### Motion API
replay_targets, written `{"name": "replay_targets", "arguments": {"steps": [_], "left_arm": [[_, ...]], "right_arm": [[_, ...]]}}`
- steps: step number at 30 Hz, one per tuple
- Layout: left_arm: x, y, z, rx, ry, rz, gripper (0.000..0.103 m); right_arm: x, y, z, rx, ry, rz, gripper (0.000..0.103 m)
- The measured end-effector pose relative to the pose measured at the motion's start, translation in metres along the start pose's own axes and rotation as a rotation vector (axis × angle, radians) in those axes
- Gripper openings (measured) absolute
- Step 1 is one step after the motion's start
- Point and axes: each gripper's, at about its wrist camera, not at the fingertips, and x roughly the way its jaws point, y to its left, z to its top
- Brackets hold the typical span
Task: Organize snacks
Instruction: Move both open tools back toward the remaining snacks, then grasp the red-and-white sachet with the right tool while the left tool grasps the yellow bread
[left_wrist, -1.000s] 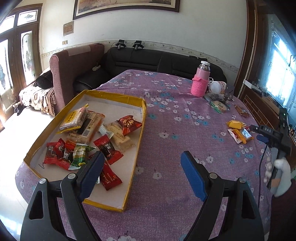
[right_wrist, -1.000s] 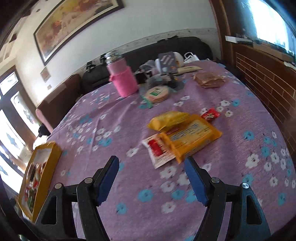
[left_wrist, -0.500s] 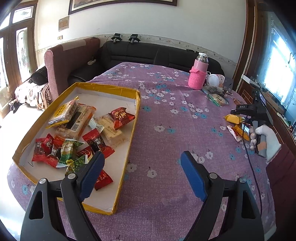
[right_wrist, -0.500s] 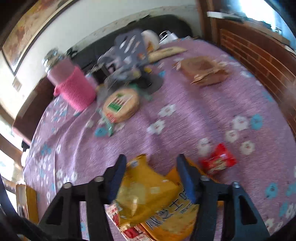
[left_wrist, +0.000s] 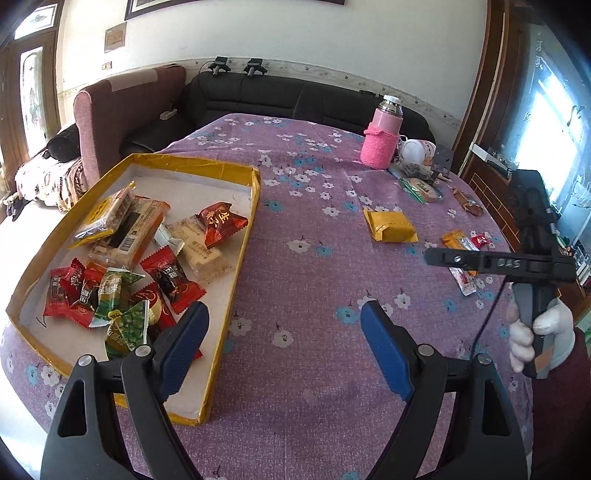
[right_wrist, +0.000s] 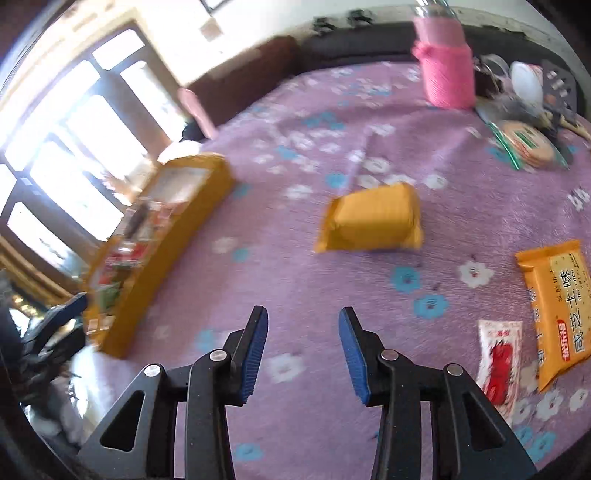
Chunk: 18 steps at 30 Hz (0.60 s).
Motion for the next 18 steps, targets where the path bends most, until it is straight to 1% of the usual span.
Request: {"name": "replay_targets", "arguments": {"steps": [1, 2, 3, 4, 5, 6, 8, 10, 11, 13, 14, 16, 18], "left_arm": [[0.000, 0.000, 0.000, -0.003, 0.000, -0.006, 0.085], [0.001, 0.001, 0.000, -0.008, 0.003, -0.015, 0.085], [0.002, 0.001, 0.000, -0.014, 0.009, -0.025, 0.085], [0.004, 0.001, -0.001, -0.019, 0.018, -0.039, 0.085], [0.007, 0.000, -0.001, -0.025, 0.030, -0.056, 0.085], [0.010, 0.000, -0.001, -0.032, 0.048, -0.081, 0.085], [0.015, -0.002, 0.003, -0.047, 0.076, -0.134, 0.085], [0.018, -0.007, 0.012, -0.038, 0.080, -0.175, 0.085], [0.019, -0.011, 0.018, -0.025, 0.076, -0.184, 0.085], [0.024, -0.021, 0.035, 0.007, 0.060, -0.201, 0.085], [0.030, -0.029, 0.048, 0.028, 0.053, -0.218, 0.085], [0.047, -0.043, 0.068, 0.062, 0.056, -0.228, 0.085], [0.073, -0.056, 0.086, 0.072, 0.088, -0.254, 0.085]], "right_arm": [[-0.013, -0.002, -0.001, 0.016, -0.037, 0.005, 0.045], [-0.027, -0.005, -0.002, 0.033, -0.083, -0.033, 0.048], [-0.040, -0.009, -0.004, 0.042, -0.127, -0.130, 0.056], [-0.047, -0.014, -0.005, 0.043, -0.154, -0.241, 0.062], [-0.049, -0.019, -0.007, 0.049, -0.158, -0.309, 0.062], [-0.047, -0.027, -0.009, 0.073, -0.152, -0.346, 0.062], [-0.038, -0.039, -0.016, 0.110, -0.132, -0.379, 0.062], [-0.026, -0.048, -0.022, 0.109, -0.110, -0.440, 0.062], [-0.020, -0.050, -0.024, 0.109, -0.101, -0.452, 0.062], [-0.012, -0.057, -0.025, 0.121, -0.100, -0.445, 0.061], [-0.009, -0.057, -0.026, 0.126, -0.104, -0.445, 0.061], [-0.008, -0.059, -0.027, 0.115, -0.111, -0.477, 0.061], [-0.009, -0.054, -0.028, 0.111, -0.105, -0.494, 0.058]]}}
